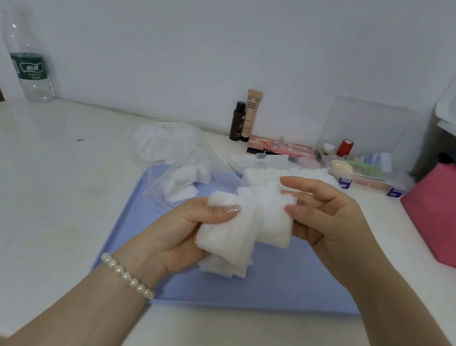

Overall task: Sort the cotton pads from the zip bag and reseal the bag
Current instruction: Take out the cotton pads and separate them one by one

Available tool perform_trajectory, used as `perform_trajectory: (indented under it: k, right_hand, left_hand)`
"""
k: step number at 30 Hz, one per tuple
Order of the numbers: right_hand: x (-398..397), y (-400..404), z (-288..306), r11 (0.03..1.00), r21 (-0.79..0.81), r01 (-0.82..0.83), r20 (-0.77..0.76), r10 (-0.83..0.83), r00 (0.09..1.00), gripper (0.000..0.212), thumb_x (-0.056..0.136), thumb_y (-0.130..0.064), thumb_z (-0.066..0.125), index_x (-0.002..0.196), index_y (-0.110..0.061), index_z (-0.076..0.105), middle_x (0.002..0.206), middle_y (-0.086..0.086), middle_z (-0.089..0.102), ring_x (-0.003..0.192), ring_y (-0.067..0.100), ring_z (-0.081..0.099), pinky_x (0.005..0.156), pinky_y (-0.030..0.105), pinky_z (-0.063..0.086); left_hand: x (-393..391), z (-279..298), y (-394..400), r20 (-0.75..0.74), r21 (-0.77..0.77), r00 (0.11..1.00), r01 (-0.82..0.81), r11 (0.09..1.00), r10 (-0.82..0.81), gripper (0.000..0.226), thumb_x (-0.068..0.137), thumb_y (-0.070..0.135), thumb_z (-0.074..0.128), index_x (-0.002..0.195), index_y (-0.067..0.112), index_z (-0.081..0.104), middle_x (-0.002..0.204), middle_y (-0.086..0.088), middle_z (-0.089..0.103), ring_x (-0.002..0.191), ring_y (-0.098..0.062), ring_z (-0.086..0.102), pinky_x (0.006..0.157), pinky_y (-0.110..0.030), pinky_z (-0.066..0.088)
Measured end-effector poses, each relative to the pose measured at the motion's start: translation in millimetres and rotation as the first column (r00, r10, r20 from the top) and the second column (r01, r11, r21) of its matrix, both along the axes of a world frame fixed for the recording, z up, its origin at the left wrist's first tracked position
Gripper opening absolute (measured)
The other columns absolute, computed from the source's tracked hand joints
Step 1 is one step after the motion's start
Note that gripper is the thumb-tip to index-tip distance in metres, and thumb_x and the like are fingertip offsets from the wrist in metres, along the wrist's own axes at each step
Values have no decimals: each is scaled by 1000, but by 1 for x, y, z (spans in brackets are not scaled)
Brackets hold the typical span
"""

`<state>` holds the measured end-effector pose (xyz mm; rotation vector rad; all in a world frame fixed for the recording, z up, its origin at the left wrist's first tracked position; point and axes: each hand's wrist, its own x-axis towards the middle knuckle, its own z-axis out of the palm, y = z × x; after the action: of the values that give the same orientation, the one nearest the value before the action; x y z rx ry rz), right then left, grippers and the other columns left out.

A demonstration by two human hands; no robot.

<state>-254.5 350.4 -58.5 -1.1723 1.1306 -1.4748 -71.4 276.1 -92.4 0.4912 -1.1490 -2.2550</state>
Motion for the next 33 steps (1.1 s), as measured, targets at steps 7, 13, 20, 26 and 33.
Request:
perform_trajectory:
  k: [7, 13, 20, 26, 33]
  right_hand:
    - [-3, 0, 1, 999, 3, -42, 28, 42, 999, 37, 78, 19, 49, 100, -7, 64, 91, 10, 73, 81, 22, 70, 63, 31, 59]
    - [5, -2, -4, 959, -172, 225, -348, -273, 897, 33, 68, 14, 68, 82, -14, 61, 89, 3, 66, 68, 15, 62, 58, 28, 54]
    - [8, -5, -18, 862, -468, 197, -685, -494, 535, 11, 61, -7, 59, 64, -14, 66, 61, -10, 50, 62, -1, 46, 56, 7, 33]
    - [16, -3, -12, 988, -96, 120, -483, -152, 862, 44, 68, -25, 71, 66, 15, 54, 59, 25, 45, 56, 21, 39, 53, 31, 35]
    - [17, -7, -17, 957, 57, 285, -202, -268, 942, 26, 90, -12, 55, 83, 13, 57, 73, 16, 59, 60, 21, 58, 59, 40, 56]
  left_hand:
    - [1, -2, -1, -15, -18, 1000, 3, 1000, -4, 55, 37, 23, 94, 86, 6, 76, 89, -11, 73, 80, -23, 70, 74, -33, 57]
    - [0, -2, 0, 5, -44, 1000, -4, 999, 4, 55, 39, 23, 94, 86, 3, 75, 88, -14, 72, 78, -25, 70, 70, -33, 57]
    - [-3, -3, 2, 62, -50, 993, -98, 994, 101, 17, 68, 5, 61, 78, 3, 75, 79, -13, 71, 69, -22, 68, 62, -30, 57]
    - [-6, -2, 5, 59, -100, 994, -90, 991, 96, 18, 67, -6, 67, 83, 2, 74, 83, -12, 71, 73, -20, 68, 64, -27, 56]
    - [-11, -1, 10, 44, -24, 989, -140, 990, 141, 24, 74, 15, 60, 91, 6, 73, 91, -13, 71, 75, -21, 69, 66, -31, 55]
